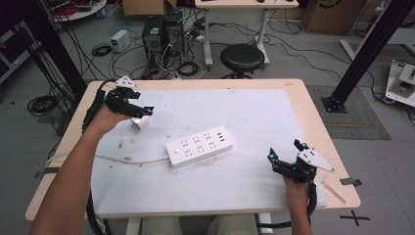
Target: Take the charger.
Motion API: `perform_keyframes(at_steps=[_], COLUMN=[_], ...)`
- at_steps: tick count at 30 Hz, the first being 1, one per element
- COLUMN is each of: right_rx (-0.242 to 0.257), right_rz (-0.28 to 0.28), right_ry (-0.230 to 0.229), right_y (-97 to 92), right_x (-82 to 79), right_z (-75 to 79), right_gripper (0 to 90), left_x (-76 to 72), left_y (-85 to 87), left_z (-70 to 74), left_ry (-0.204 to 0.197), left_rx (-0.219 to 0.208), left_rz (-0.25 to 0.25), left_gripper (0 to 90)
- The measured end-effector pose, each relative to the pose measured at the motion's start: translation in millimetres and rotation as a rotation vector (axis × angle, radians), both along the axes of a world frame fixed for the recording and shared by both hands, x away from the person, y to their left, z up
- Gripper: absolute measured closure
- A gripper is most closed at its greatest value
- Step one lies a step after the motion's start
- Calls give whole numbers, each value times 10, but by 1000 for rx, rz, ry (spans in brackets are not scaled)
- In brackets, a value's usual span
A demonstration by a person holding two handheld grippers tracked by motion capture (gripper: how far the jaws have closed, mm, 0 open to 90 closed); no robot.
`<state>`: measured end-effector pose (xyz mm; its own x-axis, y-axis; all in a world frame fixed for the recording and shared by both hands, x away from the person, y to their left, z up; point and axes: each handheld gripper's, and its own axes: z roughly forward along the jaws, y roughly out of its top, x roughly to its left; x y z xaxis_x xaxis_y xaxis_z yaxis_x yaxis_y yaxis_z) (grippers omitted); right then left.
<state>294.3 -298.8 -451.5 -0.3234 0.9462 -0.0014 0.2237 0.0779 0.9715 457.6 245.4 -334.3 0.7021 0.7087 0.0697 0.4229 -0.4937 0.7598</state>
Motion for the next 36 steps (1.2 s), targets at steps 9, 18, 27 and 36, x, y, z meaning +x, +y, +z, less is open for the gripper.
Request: perform_keyframes(at_steps=[9, 18, 27, 36], right_rx=[-1, -5, -5, -5], right_rz=[-6, -5, -4, -4], right_ry=[6, 7, 6, 8], right_y=[3, 6, 3, 2], right_x=[1, 8, 8, 11], right_z=[1, 1, 1, 1], right_gripper=[48, 48, 48, 48], left_x=[130, 244, 334, 395], left_y=[56, 181, 220, 215], left_z=[-221, -492, -630, -763], left_ry=[64, 140, 190, 234], left_rx=[50, 87, 98, 134], left_rz=[71, 169, 203, 219], left_gripper=[182, 182, 182, 183])
